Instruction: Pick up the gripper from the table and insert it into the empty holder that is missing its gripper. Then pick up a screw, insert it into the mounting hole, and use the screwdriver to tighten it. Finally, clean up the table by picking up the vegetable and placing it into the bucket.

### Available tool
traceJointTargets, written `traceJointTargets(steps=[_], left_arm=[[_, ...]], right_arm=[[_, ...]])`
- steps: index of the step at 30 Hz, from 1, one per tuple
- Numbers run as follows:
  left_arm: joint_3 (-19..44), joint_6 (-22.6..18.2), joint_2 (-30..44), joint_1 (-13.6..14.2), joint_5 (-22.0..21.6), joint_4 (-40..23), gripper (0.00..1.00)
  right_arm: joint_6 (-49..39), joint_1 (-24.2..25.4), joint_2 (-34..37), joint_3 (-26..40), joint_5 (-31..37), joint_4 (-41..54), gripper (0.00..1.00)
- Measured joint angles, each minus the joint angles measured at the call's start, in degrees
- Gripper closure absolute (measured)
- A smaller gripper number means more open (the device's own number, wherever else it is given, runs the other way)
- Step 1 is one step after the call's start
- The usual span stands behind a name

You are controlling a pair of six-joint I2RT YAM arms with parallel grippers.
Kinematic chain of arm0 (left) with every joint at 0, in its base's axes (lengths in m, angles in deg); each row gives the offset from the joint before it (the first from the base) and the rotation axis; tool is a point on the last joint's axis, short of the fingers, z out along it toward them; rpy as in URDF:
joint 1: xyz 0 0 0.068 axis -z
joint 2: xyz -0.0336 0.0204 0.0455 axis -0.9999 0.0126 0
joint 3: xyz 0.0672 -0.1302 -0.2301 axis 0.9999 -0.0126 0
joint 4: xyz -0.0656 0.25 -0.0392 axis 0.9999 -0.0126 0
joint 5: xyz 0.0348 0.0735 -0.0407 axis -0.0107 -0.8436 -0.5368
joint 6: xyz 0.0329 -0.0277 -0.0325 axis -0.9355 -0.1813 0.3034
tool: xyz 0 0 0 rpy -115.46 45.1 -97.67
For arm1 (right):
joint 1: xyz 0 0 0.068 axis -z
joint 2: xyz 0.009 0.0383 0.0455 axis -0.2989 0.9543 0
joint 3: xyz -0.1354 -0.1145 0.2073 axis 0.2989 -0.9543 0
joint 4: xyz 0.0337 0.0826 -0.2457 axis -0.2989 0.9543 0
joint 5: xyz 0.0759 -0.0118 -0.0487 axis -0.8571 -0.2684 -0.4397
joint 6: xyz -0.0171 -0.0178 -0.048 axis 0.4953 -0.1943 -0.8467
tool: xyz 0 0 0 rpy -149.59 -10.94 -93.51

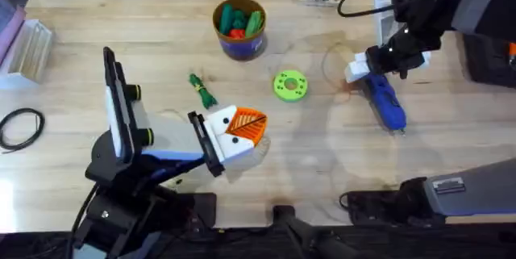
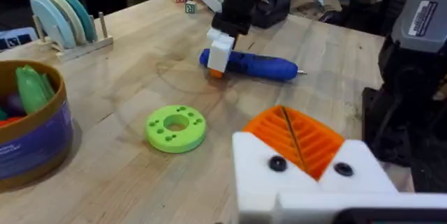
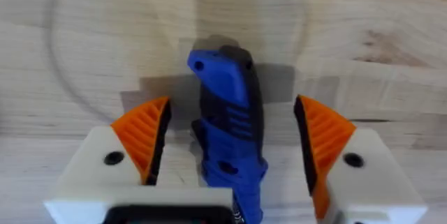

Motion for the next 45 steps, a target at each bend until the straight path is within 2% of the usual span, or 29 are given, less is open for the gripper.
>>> traceJointTargets(steps=[3, 8, 14, 25, 32, 36, 38, 41, 44, 45], left_arm=[[0.0, -0.02, 0.0, 0.0, 0.0, 0.0, 0.988], [0.0, -0.02, 0.0, 0.0, 0.0, -0.02, 0.988], [0.0, 0.0, 0.0, 0.0, 0.0, -0.02, 0.988], [0.0, -0.01, 0.0, 0.0, 0.0, -0.02, 0.988], [0.0, -0.01, 0.0, 0.0, 0.0, -0.01, 0.988], [0.0, -0.01, 0.0, 0.0, 0.0, 0.0, 0.988], [0.0, -0.02, 0.0, 0.0, 0.0, -0.02, 0.988], [0.0, -0.02, 0.0, 0.0, 0.0, 0.0, 0.988], [0.0, -0.02, 0.0, 0.0, 0.0, 0.0, 0.988], [0.0, -0.02, 0.02, 0.0, 0.0, 0.0, 0.988]], right_arm=[[-0.6, 0.0, -0.06, 0.0, -1.77, 0.37, 0.017], [-7.79, -0.02, -1.05, 0.0, -6.05, 4.31, 0.017], [-14.19, 0.02, -1.33, 0.02, -4.85, 5.29, 0.015], [-16.37, 2.82, -0.48, 0.07, -4.39, 4.02, 0.017], [-16.33, 3.32, 2.08, 0.55, -6.64, 2.58, 0.094], [-16.38, 3.32, 2.5, 0.72, -7.79, 2.87, 0.206], [-16.34, 3.28, 2.52, 0.74, -8.16, 3.08, 0.312], [-16.59, 3.27, 2.62, 0.78, -8.11, 2.77, 0.561], [-16.8, 3.38, 3.09, 0.79, -7.68, 2.37, 0.946], [-16.4, 3.43, 3.11, 0.81, -7.77, 2.27, 0.977]])
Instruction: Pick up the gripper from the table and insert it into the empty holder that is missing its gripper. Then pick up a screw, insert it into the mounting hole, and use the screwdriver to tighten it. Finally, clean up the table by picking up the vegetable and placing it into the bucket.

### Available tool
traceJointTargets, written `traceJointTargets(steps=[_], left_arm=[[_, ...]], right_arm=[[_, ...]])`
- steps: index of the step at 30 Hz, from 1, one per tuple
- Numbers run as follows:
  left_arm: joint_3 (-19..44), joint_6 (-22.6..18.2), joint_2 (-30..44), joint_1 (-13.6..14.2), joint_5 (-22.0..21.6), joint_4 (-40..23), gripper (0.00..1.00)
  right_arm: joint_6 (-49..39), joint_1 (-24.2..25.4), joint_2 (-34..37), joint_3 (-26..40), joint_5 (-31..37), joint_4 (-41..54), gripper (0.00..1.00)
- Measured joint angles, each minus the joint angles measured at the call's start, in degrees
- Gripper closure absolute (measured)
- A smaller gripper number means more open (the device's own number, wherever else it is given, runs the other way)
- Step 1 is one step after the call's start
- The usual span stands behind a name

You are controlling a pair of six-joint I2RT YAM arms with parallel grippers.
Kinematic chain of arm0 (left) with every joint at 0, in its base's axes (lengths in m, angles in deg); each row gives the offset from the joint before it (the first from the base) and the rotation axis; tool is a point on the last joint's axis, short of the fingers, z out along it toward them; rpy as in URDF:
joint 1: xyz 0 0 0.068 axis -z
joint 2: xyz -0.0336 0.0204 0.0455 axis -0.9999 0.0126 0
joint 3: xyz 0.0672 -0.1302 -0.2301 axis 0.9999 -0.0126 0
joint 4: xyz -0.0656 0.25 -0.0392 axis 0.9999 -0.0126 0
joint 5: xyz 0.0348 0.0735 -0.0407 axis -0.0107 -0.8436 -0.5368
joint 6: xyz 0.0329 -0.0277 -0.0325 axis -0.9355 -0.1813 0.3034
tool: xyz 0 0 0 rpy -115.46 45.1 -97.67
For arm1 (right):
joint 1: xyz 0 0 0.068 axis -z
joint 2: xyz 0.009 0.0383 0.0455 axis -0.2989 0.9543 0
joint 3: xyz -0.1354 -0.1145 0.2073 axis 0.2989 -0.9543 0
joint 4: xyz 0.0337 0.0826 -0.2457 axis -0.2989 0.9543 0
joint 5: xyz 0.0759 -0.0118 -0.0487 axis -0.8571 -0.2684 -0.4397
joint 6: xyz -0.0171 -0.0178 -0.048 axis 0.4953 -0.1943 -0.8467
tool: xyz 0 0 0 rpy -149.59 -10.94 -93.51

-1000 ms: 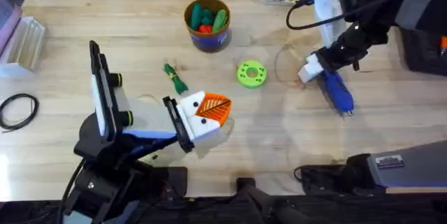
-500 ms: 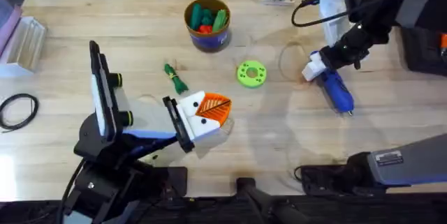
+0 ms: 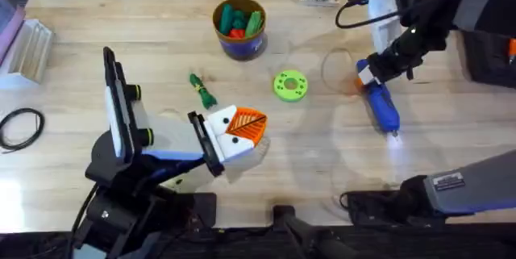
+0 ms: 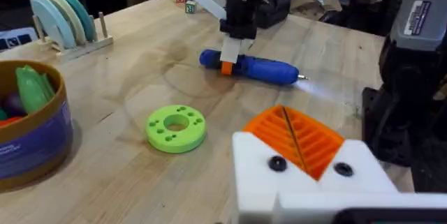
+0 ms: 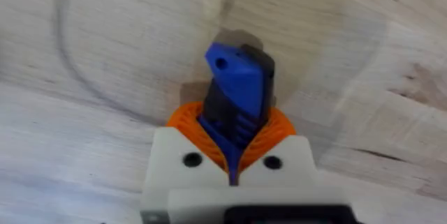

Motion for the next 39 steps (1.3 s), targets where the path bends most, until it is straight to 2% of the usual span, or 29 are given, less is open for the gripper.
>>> traceJointTargets(steps=[5, 9, 19, 25, 33, 39], left_arm=[[0.0, 0.0, -0.02, 0.0, 0.0, 0.0, 0.988], [0.0, 0.02, -0.02, 0.0, 0.0, 0.0, 0.988], [0.0, 0.0, -0.02, 0.0, 0.0, 0.0, 0.988], [0.0, 0.0, -0.02, 0.0, 0.0, 0.0, 0.988], [0.0, 0.01, -0.02, 0.0, 0.0, 0.0, 0.988], [0.0, 0.01, -0.02, 0.0, 0.0, 0.0, 0.988]], right_arm=[[1.17, -0.02, -0.59, -0.02, -0.11, 0.26, 0.977], [3.46, -0.23, -4.97, -0.07, -0.16, 0.62, 0.977], [9.7, -2.43, -26.35, -0.09, -4.87, 4.73, 0.977], [16.14, -3.59, -37.16, -1.31, -11.27, -0.46, 0.977], [26.67, -11.69, -50.98, -10.3, -13.82, -8.98, 0.977], [32.55, -22.3, -56.66, -16.54, -13.99, -21.71, 0.977]])
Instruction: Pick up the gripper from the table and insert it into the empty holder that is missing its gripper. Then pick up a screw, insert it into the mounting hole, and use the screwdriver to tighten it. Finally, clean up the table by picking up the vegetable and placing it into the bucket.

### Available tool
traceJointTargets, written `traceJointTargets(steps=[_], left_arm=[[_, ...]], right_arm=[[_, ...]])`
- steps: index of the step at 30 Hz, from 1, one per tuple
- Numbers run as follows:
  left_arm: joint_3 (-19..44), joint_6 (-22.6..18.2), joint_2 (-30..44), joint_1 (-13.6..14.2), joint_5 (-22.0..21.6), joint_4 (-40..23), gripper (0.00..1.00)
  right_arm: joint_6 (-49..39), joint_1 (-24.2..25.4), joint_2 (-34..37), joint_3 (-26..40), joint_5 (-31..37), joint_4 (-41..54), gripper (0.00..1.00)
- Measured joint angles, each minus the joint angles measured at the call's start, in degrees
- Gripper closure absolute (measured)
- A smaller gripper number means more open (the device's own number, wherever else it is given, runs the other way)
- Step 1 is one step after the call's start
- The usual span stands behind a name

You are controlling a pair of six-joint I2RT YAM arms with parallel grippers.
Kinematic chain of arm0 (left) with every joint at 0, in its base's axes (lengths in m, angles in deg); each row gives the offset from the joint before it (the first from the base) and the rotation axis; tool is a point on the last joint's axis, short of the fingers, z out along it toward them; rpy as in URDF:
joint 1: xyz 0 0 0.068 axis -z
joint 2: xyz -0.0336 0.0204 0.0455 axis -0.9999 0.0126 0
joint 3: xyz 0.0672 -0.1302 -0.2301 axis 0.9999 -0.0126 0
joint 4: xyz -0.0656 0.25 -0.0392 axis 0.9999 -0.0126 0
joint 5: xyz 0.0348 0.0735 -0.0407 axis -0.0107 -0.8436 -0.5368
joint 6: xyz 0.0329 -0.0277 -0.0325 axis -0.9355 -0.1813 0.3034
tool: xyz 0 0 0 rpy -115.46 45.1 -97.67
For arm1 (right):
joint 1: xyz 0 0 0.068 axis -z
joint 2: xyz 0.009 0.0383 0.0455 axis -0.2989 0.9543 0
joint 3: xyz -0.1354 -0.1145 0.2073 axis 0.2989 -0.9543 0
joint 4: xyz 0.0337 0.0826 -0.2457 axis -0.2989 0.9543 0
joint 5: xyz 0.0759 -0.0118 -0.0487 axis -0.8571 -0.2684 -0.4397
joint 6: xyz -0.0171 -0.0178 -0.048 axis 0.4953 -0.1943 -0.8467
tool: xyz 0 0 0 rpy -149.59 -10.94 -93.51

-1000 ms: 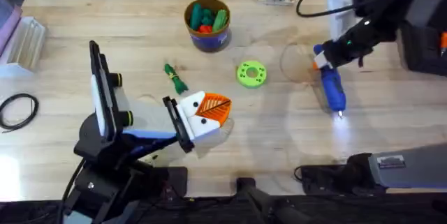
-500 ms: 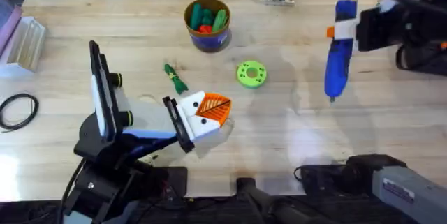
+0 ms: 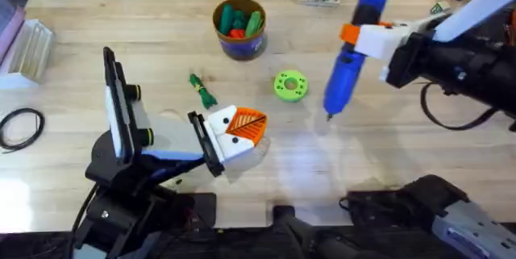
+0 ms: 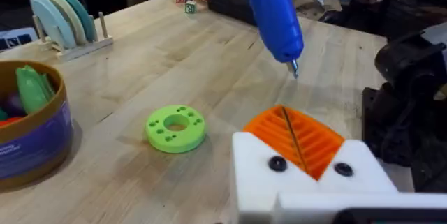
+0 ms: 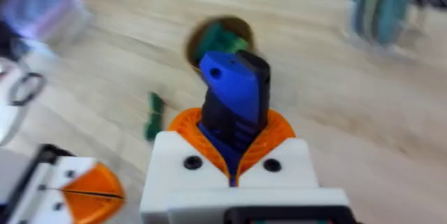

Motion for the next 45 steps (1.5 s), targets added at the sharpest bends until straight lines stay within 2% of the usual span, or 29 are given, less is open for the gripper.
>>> traceJointTargets(steps=[8, 17, 21, 30, 45], left_arm=[[0.0, -0.01, 0.0, 0.0, 0.0, 0.0, 0.988], [0.0, 0.01, 0.0, 0.0, 0.0, 0.0, 0.988], [0.0, 0.01, 0.02, 0.0, 0.0, 0.0, 0.988], [0.0, 0.01, 0.0, 0.0, 0.0, 0.0, 0.988], [0.0, 0.01, 0.0, 0.0, 0.0, 0.0, 0.988]], right_arm=[[1.4, -14.12, -0.14, -0.7, -0.15, -17.22, 0.977], [1.23, -22.18, 9.38, -0.75, -0.31, -40.36, 0.977], [0.72, -26.04, 14.33, -0.79, -0.74, -46.62, 0.977], [-6.93, -32.49, 17.03, -1.03, -1.13, -47.44, 0.977], [-10.38, -35.53, 17.03, -1.83, -1.13, -49.48, 0.977]])
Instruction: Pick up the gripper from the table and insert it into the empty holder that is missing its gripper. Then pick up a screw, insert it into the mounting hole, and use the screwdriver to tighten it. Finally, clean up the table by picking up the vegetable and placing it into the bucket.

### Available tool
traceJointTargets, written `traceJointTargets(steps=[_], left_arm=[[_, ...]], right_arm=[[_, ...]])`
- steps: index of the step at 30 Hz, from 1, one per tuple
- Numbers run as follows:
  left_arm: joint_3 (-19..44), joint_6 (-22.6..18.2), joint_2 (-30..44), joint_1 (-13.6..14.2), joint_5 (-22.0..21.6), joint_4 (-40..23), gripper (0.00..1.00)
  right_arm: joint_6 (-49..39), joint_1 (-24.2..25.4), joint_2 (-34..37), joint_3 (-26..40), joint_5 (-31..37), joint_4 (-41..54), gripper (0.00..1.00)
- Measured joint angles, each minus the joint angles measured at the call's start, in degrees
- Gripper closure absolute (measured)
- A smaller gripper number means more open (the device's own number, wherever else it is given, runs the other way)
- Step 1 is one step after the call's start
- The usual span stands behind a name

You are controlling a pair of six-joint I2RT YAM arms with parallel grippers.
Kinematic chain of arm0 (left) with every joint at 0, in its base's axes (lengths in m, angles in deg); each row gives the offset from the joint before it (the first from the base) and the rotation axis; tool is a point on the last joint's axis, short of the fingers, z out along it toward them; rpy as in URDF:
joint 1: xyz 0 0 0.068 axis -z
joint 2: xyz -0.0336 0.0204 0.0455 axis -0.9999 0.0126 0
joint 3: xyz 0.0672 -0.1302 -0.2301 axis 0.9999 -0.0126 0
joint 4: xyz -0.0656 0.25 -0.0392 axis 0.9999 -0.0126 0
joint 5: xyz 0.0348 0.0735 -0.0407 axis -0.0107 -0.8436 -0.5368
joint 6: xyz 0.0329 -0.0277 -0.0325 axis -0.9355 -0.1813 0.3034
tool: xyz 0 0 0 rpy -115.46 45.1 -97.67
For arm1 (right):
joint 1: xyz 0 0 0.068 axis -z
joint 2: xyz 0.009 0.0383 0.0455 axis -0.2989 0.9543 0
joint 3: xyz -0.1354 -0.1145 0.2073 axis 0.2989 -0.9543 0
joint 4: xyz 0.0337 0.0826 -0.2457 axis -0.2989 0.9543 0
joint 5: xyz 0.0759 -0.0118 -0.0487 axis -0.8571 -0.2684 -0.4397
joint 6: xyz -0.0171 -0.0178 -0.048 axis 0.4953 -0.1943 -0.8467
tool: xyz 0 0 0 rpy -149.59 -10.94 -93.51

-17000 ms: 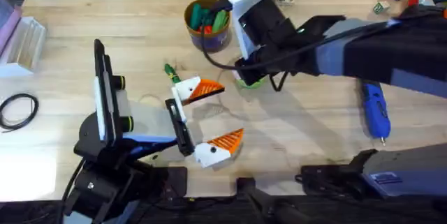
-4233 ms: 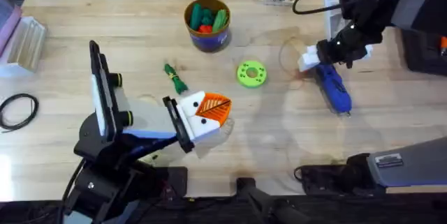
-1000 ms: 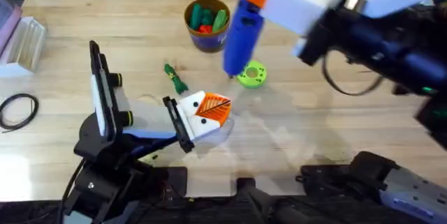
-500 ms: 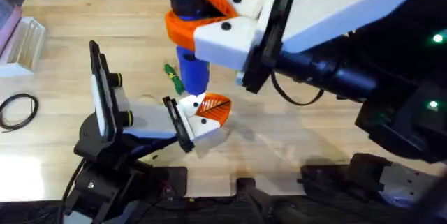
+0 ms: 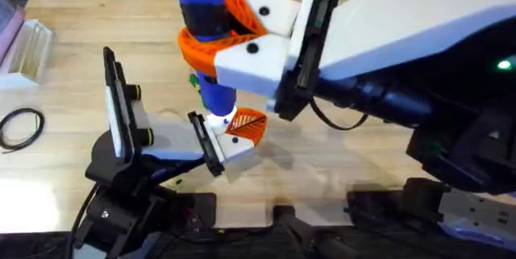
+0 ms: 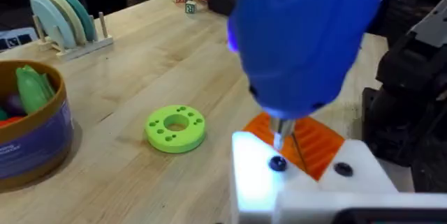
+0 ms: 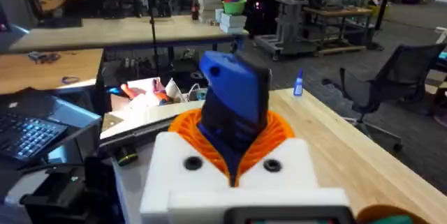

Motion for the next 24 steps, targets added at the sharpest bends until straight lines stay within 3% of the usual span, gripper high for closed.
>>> traceJointTargets(steps=[24], left_arm=[[0.0, 0.0, 0.0, 0.0, 0.0, 0.0, 0.988]], right_arm=[[-0.82, 0.0, 0.0, -1.43, -0.01, -0.44, 0.977]])
